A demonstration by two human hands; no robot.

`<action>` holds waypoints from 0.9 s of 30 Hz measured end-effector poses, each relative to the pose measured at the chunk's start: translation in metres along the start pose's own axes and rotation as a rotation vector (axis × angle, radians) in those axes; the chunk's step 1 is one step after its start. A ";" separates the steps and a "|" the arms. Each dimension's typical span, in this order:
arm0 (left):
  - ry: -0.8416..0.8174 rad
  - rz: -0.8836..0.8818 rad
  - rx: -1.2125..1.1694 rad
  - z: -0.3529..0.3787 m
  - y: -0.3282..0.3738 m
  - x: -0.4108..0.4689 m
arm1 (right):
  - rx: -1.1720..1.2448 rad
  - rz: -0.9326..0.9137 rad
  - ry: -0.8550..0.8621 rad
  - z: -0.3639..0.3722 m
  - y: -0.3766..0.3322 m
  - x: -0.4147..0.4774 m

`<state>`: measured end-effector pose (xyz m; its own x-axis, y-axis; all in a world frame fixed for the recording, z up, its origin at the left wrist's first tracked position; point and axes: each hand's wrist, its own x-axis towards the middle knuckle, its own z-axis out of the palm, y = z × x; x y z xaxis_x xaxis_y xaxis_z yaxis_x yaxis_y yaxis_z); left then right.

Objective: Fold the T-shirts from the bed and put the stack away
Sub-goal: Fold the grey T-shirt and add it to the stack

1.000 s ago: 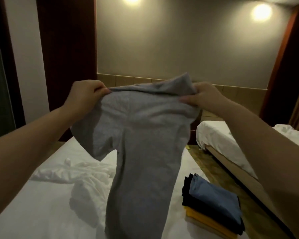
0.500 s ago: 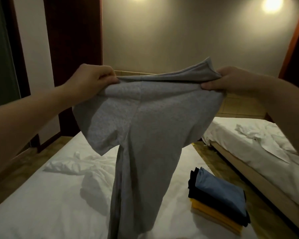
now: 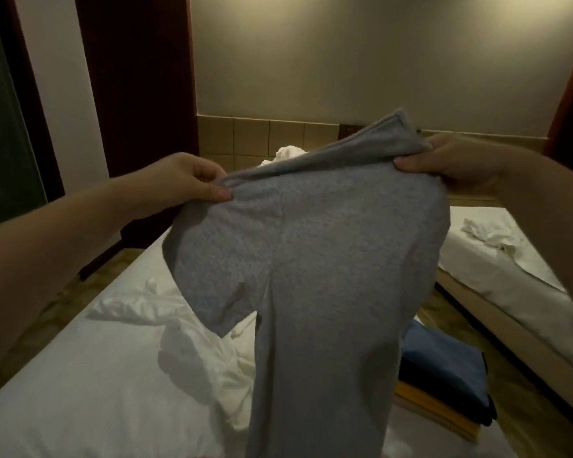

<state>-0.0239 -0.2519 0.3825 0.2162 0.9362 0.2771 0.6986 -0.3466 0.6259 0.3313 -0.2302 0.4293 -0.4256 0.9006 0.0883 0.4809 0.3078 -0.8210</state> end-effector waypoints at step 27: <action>0.419 0.156 0.311 0.042 -0.032 0.132 | -0.486 -0.328 0.579 0.000 0.026 0.069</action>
<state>0.0106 -0.1152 0.3685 0.0875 0.7497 0.6560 0.8624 -0.3865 0.3267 0.3142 -0.1604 0.4140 -0.2037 0.7164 0.6674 0.7357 0.5617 -0.3784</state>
